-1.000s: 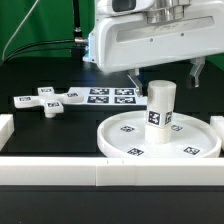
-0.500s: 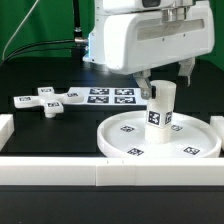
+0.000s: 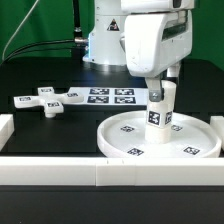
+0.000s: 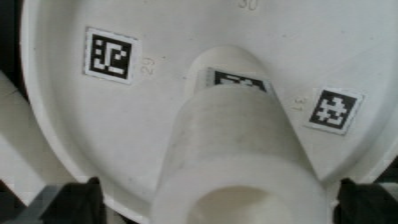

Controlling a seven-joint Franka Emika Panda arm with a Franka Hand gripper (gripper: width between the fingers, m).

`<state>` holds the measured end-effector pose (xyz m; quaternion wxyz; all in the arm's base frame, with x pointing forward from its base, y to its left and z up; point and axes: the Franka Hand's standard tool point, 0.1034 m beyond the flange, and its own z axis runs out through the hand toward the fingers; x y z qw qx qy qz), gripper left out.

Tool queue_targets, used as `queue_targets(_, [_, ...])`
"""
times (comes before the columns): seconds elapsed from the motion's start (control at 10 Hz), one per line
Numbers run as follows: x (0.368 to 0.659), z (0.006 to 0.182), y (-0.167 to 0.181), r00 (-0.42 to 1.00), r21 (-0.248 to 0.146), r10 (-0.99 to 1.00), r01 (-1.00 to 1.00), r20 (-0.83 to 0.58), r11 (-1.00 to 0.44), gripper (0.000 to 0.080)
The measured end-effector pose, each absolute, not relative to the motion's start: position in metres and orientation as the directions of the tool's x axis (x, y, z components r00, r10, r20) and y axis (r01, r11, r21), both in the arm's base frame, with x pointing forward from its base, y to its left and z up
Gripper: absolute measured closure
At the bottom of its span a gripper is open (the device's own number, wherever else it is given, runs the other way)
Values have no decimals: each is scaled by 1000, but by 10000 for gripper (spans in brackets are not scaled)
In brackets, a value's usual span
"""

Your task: Assemble round table

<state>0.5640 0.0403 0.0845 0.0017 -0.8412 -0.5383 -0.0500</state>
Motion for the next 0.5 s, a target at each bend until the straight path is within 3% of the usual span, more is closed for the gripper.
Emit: queue_targets(0.5, [565,82,39,41,99,999,994,16,-42,151])
